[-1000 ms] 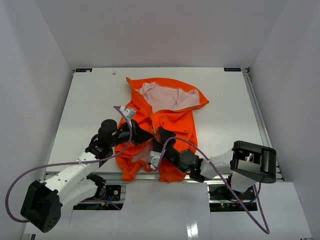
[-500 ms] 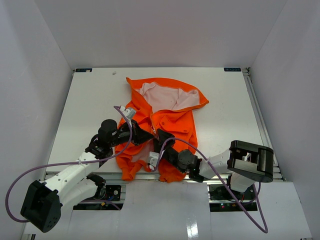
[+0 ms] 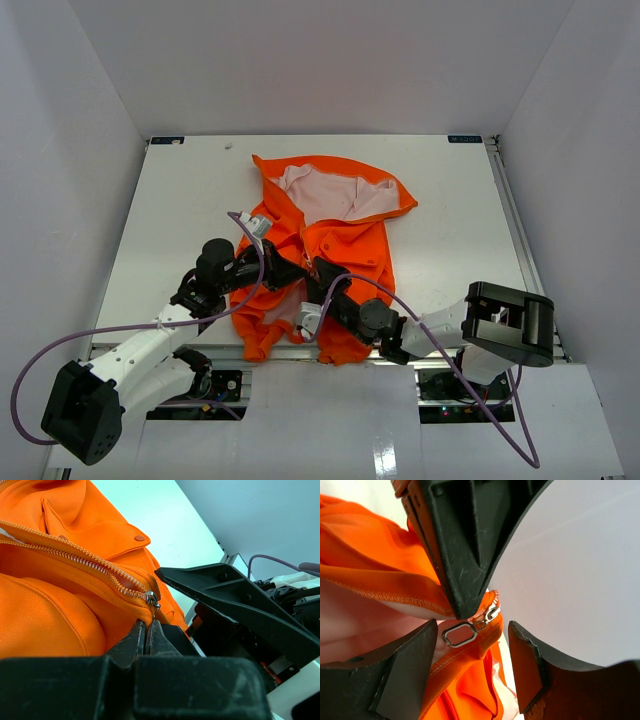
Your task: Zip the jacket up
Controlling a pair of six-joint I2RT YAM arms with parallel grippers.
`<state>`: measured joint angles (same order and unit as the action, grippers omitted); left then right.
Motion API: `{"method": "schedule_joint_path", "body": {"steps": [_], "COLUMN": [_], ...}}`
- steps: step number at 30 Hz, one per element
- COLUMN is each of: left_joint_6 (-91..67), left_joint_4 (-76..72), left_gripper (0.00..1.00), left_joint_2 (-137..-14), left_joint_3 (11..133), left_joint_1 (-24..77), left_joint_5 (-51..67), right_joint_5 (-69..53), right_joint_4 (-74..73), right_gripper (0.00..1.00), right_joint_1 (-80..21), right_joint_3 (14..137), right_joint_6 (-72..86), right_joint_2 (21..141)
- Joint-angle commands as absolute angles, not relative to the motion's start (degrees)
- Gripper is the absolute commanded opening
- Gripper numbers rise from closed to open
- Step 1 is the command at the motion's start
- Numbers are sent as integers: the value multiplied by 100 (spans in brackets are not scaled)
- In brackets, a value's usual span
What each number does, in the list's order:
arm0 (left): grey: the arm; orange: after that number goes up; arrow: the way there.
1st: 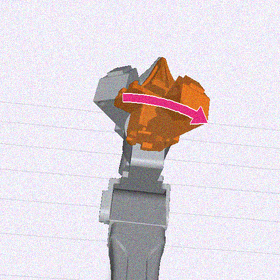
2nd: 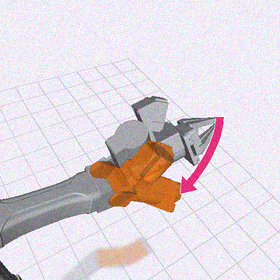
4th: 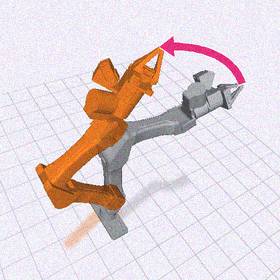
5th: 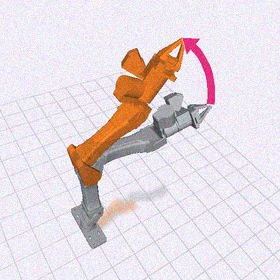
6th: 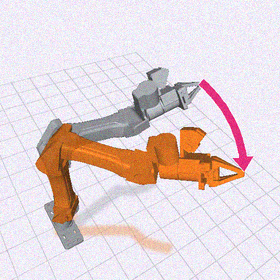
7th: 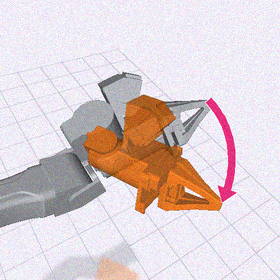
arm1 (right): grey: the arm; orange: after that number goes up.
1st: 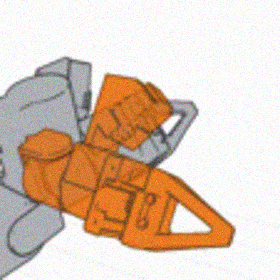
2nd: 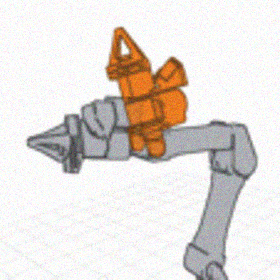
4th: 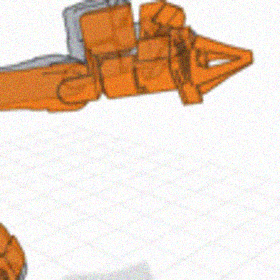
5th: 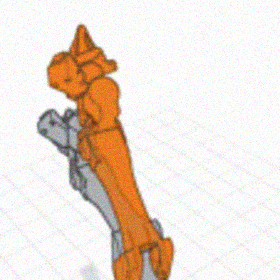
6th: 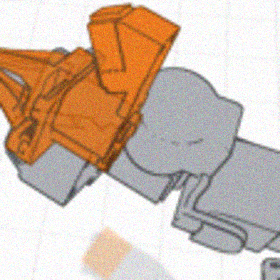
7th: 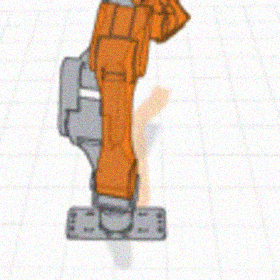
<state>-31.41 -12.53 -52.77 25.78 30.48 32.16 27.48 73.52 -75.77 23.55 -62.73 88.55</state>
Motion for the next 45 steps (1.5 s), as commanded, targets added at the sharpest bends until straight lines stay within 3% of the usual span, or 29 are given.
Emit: {"method": "schedule_joint_path", "body": {"steps": [1,18,28,37,45], "left_joint_6": [-3182,-3159,-3164,-3155,-3155], "left_joint_4": [-1488,-1441,-1432,-1424,-1441], "left_gripper": [0,0,0,0,0], "left_joint_2": [-5188,-5217,-5212,-5229,-5238], "left_joint_3": [2657,2672,2716,2733,2714], "left_joint_1": [3030,3023,3023,3023,3023], "left_joint_5": [3340,3282,3295,3305,3305], "right_joint_5": [2602,2814,3093,2971,2836], "right_joint_4": [9932,9980,9961,10020,10020], "right_gripper": [65,51,51,41,40], "right_joint_1": [-7585,-7550,-7559,-7567,-7569], "right_joint_3": [2349,2302,2029,2110,2200], "right_joint_6": [-5996,-5903,-5845,-5906,-5883], "right_joint_2": [8609,8468,8377,8429,8427]}}
